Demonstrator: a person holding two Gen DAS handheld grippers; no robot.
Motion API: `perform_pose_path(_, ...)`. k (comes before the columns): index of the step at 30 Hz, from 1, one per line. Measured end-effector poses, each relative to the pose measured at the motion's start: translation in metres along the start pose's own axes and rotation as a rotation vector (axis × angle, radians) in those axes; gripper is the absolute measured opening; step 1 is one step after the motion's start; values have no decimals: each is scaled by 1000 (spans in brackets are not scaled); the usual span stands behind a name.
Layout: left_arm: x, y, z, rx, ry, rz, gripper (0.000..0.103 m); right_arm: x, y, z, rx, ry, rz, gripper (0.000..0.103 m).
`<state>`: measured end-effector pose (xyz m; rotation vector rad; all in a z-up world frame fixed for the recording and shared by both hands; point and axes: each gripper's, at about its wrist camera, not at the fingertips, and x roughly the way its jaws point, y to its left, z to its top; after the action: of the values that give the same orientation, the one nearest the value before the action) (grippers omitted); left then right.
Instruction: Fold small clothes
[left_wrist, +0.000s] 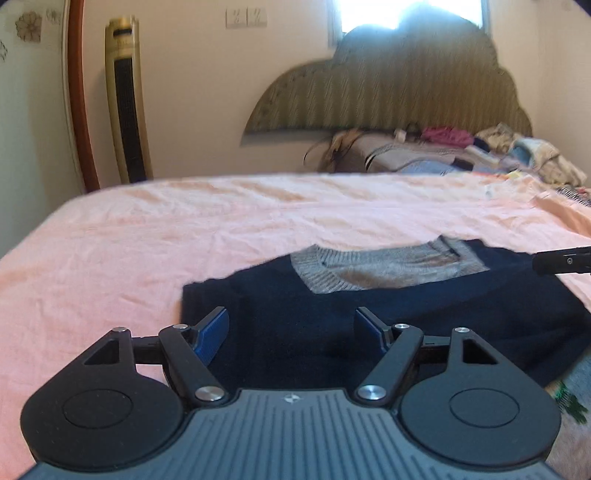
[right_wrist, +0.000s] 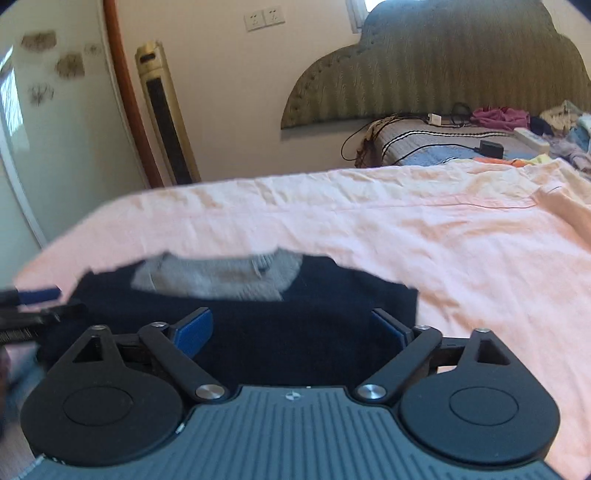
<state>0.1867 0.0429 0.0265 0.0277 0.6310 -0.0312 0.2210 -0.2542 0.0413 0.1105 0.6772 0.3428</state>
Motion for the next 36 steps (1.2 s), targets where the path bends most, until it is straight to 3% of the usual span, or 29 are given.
perform_pose_path(2,27,2,-4,-11,68,49,76,23,2,0,-32,57,-42,92)
perform_pose_path(3,31,5,-9,-16,34,54,76,36,1,-5,-52,95,-71,92)
perform_pose_path(5,33,10,-9,-41,33,45,77,43,5,-26,-157,30,-100,103)
perform_pose_path(10,26,2,-11,-12,18,87,77,43,1,-23,-100,33,-118,103)
perform_pose_path(12,0,2,-17,-34,-23,119,76,24,3,-24,-57,29,-138,101)
perform_pose_path(14,-40,5,-26,-75,-51,34,76,-8,6,-30,0,-2,-99,102)
perform_pose_path(17,-89,-2,-50,-110,-34,-83,77,-55,11,-53,48,-30,24,103)
perform_pose_path(19,-104,-15,-66,-92,7,-84,77,-67,23,-70,13,12,6,103)
perform_pose_path(23,-102,-28,-98,-78,85,-58,79,-60,40,-104,-114,89,-119,103)
perform_pose_path(24,-105,-31,-105,-37,43,-40,81,-63,43,-112,-163,54,-134,103)
perform_pose_path(25,-104,-34,-109,5,44,-19,86,-65,43,-112,-155,60,-135,103)
perform_pose_path(28,-104,-30,-108,-21,56,-11,97,-78,41,-111,-91,82,-176,103)
perform_pose_path(32,-101,-30,-108,-9,69,-19,103,-94,55,-129,-111,107,-115,103)
perform_pose_path(34,-101,-32,-109,0,71,-13,103,-97,57,-143,-167,57,-112,103)
perform_pose_path(36,-104,-33,-110,-3,78,2,103,-99,47,-139,-110,46,-96,103)
